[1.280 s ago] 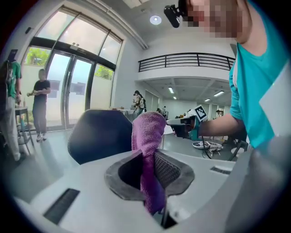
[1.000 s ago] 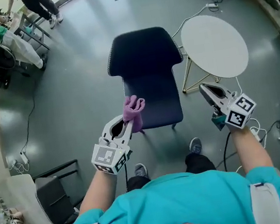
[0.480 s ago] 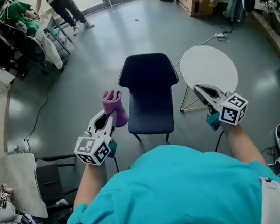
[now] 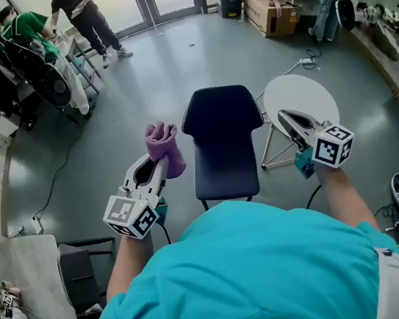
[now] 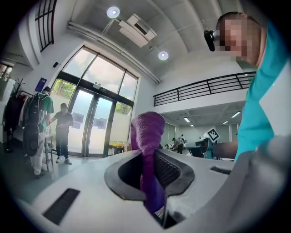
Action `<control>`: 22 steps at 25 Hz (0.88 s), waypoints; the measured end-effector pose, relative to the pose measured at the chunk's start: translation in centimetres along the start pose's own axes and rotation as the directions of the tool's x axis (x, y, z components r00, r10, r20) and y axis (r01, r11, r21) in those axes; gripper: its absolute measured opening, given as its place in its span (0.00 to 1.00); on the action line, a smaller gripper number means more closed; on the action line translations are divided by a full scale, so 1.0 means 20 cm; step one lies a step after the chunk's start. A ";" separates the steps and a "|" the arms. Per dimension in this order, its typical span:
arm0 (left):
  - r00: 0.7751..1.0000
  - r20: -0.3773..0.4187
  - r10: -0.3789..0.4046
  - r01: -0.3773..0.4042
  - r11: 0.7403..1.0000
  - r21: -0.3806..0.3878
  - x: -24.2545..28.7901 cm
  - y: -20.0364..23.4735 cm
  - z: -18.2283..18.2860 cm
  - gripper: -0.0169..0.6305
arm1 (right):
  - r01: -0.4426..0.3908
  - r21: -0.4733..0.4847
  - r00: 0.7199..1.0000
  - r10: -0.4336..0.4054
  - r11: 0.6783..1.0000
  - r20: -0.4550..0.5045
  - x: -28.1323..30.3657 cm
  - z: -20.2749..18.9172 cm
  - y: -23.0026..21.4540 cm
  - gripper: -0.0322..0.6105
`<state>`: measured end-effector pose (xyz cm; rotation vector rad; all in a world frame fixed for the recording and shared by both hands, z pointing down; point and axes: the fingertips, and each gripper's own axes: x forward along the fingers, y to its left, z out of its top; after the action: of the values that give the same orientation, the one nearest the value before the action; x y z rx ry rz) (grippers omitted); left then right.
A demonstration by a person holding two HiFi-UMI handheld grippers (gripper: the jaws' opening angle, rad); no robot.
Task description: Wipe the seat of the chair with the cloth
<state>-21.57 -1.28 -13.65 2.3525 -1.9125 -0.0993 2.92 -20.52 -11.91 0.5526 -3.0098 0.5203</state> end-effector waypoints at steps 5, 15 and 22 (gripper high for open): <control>0.999 0.041 0.035 -0.034 0.999 -0.029 -0.07 0.04 0.01 0.10 | -0.016 -0.033 0.999 0.015 0.999 -0.032 0.03 0.02 0.08 0.04; 0.998 0.057 0.039 -0.035 0.997 -0.068 -0.09 0.01 0.01 0.10 | -0.033 -0.054 0.999 0.030 0.998 -0.041 0.00 0.05 0.09 0.04; 0.997 0.053 0.055 -0.051 0.996 -0.073 -0.12 0.01 0.01 0.10 | -0.053 -0.055 0.998 0.050 0.997 -0.045 0.00 0.03 0.11 0.04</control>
<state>-22.38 1.09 -13.85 2.2740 -1.9604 -0.2271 2.13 -18.85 -13.20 0.4555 -2.9935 0.4436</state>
